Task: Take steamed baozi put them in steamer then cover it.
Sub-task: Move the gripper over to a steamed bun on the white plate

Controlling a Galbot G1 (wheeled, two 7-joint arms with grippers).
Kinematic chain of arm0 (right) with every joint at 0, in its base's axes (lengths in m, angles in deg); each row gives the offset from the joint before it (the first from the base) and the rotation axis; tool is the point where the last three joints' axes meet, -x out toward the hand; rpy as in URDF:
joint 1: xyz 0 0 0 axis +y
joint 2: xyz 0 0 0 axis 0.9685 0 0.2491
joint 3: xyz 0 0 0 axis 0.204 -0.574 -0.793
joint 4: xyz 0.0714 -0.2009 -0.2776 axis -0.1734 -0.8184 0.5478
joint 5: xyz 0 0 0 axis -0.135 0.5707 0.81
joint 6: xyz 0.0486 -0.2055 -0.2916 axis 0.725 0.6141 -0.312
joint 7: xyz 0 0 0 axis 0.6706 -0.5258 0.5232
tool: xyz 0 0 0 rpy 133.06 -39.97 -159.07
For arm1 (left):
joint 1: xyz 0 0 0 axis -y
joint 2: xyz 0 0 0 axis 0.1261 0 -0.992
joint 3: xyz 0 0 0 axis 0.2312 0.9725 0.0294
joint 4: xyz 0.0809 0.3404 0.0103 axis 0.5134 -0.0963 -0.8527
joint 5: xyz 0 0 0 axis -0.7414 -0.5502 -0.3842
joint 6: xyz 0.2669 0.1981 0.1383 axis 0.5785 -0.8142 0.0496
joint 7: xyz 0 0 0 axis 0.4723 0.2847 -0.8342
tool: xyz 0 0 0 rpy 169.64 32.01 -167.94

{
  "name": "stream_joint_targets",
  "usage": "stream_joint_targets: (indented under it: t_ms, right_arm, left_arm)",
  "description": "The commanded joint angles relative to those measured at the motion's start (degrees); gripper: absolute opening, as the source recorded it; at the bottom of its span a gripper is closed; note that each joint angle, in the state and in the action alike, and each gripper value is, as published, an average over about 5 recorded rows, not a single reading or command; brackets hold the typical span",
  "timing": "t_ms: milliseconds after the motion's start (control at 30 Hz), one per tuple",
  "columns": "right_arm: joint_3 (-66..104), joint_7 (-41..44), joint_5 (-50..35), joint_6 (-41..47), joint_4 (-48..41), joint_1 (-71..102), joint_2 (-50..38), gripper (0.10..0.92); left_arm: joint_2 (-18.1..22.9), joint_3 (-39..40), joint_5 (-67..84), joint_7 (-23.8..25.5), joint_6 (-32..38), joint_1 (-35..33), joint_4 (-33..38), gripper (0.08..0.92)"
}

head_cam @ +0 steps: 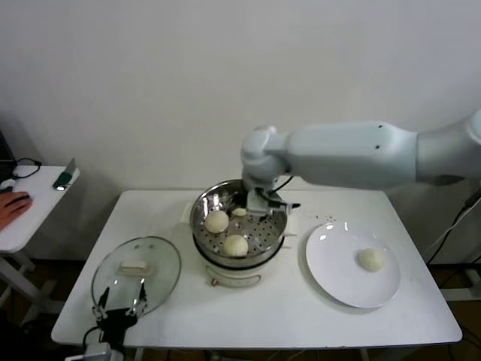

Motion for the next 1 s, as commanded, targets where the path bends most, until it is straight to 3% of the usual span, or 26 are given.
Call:
stream_joint_targets:
  t_ms: [33,200,467,1000]
  right_arm:
    - [-10.8,6.1,-25.9,9.1,-4.2,-12.9,-16.6,0.823]
    - [-18.2,5.5,-29.3,17.0,-3.8,-12.7,-27.3,0.823]
    - [-15.3,3.6,-24.6,23.6,-5.6,0.5,-37.4,0.823]
    - [6.0,2.8,-10.0,25.0,-17.5,27.5,-31.7,0.823]
  left_arm:
    - [0.1,0.3,-0.1,0.2,-0.2,0.3,0.1,0.823]
    - [0.3,0.5,-0.1,0.3,-0.4,0.8,-0.1,0.823]
    - [0.5,0.5,-0.2,0.5,-0.6,1.2,-0.3,0.823]
    - [0.9,-0.8,-0.2,0.2,-0.1,-0.1,-0.2,0.823]
